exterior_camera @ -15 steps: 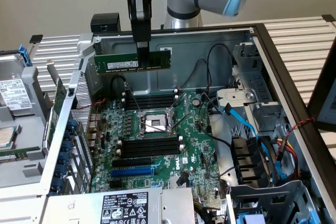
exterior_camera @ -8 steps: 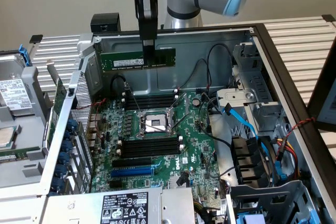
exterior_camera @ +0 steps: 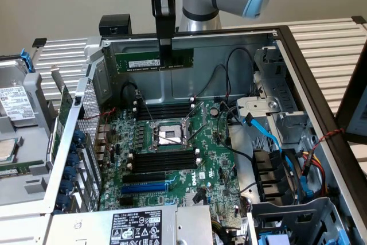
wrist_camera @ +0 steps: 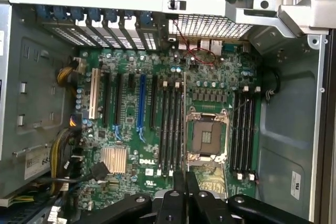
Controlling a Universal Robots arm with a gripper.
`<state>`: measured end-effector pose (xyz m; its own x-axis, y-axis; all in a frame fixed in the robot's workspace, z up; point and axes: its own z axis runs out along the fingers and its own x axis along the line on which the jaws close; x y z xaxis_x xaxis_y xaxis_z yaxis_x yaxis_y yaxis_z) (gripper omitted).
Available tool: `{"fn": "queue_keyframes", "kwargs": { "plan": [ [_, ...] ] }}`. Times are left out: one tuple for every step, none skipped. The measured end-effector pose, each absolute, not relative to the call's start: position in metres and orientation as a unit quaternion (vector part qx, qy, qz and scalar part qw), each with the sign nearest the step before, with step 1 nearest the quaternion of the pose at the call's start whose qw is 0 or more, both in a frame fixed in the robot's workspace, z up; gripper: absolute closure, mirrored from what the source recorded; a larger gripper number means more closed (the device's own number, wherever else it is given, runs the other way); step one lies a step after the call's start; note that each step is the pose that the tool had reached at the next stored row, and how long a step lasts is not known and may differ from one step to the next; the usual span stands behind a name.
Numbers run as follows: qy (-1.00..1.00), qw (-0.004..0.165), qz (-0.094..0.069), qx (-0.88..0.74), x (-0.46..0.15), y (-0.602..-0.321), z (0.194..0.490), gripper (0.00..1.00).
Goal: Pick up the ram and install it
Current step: 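Insert the ram into the slot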
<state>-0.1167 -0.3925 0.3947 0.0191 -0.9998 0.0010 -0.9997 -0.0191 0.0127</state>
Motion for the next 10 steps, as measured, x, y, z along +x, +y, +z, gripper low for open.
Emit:
{"fn": "queue_keyframes", "kwargs": {
  "plan": [
    [-0.701, 0.005, -0.004, 0.713, -0.1164, -0.3922, 0.3935, 0.88],
    [-0.703, 0.005, -0.004, 0.711, -0.1164, -0.3921, 0.3924, 0.88],
    [-0.705, 0.005, -0.004, 0.709, -0.1164, -0.3921, 0.3916, 0.88],
    [-0.708, 0.005, -0.004, 0.706, -0.1163, -0.3921, 0.3909, 0.88],
    [-0.710, 0.005, -0.004, 0.704, -0.1162, -0.3921, 0.3903, 0.88],
    [-0.712, 0.005, -0.004, 0.702, -0.1160, -0.3923, 0.3897, 0.88],
    [-0.713, 0.005, -0.004, 0.702, -0.1159, -0.3925, 0.3891, 0.88],
    [-0.713, 0.005, -0.004, 0.702, -0.1159, -0.3926, 0.3886, 0.88],
    [-0.713, 0.005, -0.004, 0.701, -0.1159, -0.3927, 0.3884, 0.88],
    [-0.713, 0.006, -0.004, 0.701, -0.1159, -0.3927, 0.3884, 0.88]
  ]
}}
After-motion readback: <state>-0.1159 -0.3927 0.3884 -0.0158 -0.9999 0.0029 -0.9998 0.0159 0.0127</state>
